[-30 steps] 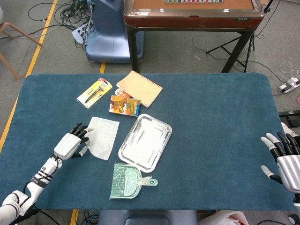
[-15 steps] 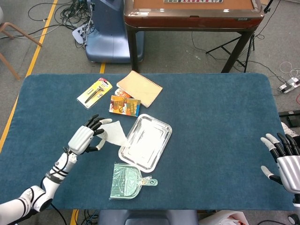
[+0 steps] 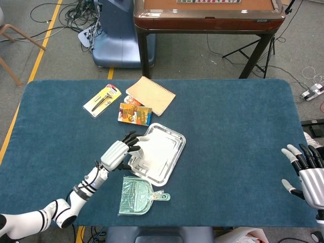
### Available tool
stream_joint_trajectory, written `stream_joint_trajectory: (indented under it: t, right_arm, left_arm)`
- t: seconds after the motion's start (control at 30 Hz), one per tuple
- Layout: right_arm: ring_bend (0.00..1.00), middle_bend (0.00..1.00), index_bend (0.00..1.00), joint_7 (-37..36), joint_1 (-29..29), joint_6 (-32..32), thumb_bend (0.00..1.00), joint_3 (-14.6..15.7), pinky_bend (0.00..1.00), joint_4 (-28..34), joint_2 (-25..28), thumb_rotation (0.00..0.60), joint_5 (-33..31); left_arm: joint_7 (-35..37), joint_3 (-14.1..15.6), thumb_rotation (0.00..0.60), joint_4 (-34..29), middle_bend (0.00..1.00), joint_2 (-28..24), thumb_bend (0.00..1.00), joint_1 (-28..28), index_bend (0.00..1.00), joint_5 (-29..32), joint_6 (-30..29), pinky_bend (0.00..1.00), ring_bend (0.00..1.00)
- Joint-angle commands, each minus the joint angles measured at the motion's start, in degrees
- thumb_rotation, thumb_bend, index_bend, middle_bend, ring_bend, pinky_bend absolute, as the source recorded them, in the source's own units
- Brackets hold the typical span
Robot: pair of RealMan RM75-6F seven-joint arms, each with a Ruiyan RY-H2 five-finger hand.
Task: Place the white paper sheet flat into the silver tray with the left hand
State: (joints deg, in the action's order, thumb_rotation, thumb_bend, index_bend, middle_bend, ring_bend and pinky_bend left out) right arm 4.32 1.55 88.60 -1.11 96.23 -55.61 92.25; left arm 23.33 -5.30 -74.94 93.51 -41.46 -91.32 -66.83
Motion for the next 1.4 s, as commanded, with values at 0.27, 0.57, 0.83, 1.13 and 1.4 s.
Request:
stream_joint_trajectory:
  t: [0.27,0.57,0.83,1.13,1.4]
  right_arm:
    - [0.01,0.14,0.16,-0.08,-0.29,0.29,0.20,0.02,0.07,-0.14,0.01,0.600,-0.16]
    - [0.01,0.14,0.16,-0.84,-0.39,0.42,0.20,-0.04,0.07,-0.70,-0.12,0.600,-0.27]
    - [0.01,0.14,0.16,-1.16,-0.17,0.19,0.20,-0.18,0.07,-1.07,-0.37,0.600,-0.28]
    - [0.01,0.14,0.16,-1.06,-0.11,0.13,0.20,-0.22,0.07,-0.99,-0.34,0.600,-0.31]
    - [0.01,0.14,0.16,-0.91,-0.42,0.51,0.20,-0.16,0.07,-0.75,-0.17,0.600,-0.33]
  left_arm:
    - [-1.34,3.66,0.600,-1.24,0.19,3.50,0.44,-1.02,0.59,-0.66,4.45,0.00,0.12]
    - [-4.03,3.32,0.600,3.05,0.19,5.63,0.44,-1.26,0.58,-0.29,4.72,0.00,0.12]
    - [-5.33,1.57,0.600,5.58,0.19,4.95,0.44,-0.90,0.57,2.56,5.23,0.00,0.12]
    - [-7.99,1.67,0.600,6.57,0.19,5.12,0.44,-0.90,0.55,4.49,7.63,0.00,0.12]
    - [-9.56,1.74,0.600,6.67,0.19,5.29,0.44,-1.32,0.51,4.37,8.29,0.00,0.12]
